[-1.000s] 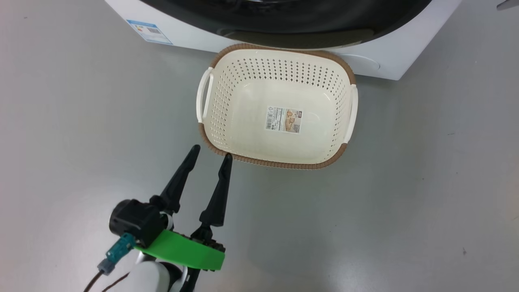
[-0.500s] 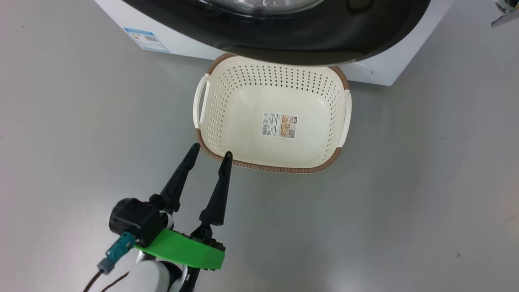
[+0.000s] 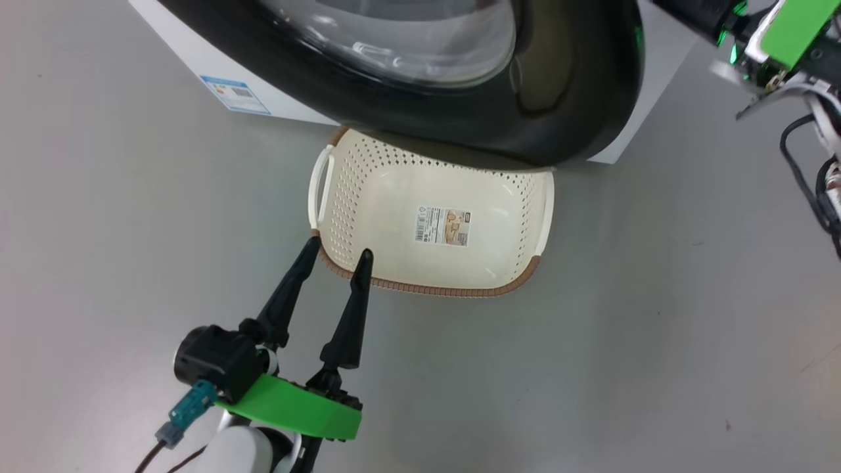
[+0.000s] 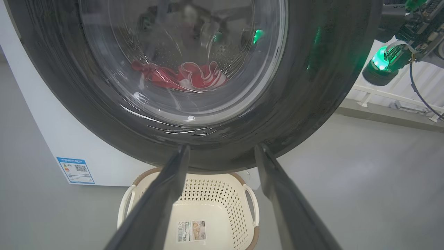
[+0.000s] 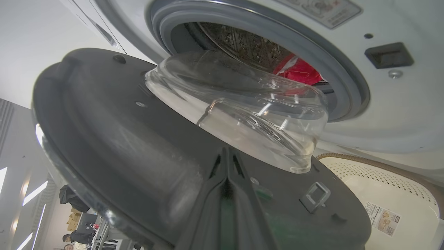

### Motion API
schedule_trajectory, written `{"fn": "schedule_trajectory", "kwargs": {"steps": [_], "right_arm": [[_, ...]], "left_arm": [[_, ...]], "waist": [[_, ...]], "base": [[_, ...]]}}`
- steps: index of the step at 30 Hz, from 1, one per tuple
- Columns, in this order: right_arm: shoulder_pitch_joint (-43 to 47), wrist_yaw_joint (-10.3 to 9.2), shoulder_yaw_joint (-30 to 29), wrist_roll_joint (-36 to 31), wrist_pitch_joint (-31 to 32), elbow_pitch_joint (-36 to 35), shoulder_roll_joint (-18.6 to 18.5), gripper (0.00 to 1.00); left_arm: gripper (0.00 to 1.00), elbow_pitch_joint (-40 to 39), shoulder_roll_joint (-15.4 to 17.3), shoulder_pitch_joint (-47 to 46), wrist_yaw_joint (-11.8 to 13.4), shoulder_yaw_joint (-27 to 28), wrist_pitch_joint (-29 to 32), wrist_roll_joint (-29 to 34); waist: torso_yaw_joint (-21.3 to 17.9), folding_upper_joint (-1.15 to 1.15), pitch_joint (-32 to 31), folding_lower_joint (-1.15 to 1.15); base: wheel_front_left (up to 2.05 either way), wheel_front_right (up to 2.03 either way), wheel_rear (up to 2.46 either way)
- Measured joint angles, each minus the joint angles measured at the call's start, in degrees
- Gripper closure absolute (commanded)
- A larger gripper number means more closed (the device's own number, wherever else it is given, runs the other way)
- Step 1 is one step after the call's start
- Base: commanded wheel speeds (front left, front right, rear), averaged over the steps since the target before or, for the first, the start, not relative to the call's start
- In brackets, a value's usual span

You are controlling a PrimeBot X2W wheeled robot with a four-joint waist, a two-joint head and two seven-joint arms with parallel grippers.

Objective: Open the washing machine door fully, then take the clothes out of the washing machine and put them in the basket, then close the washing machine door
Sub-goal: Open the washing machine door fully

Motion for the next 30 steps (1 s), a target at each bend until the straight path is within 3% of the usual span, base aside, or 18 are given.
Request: {"fn": "schedule_trajectory", "kwargs": {"steps": [30], "right_arm": [[13.3,0.0,1.72,-1.54,8.9,-9.98,4.28,1.0]], "left_arm": [[0.0,-0.09,0.03,3.83,0.0,2.07,0.0,0.74]], "waist": [[-0.33,0.0,-5.75,0.0]], "base": [[0.0,0.0,0.0]]}}
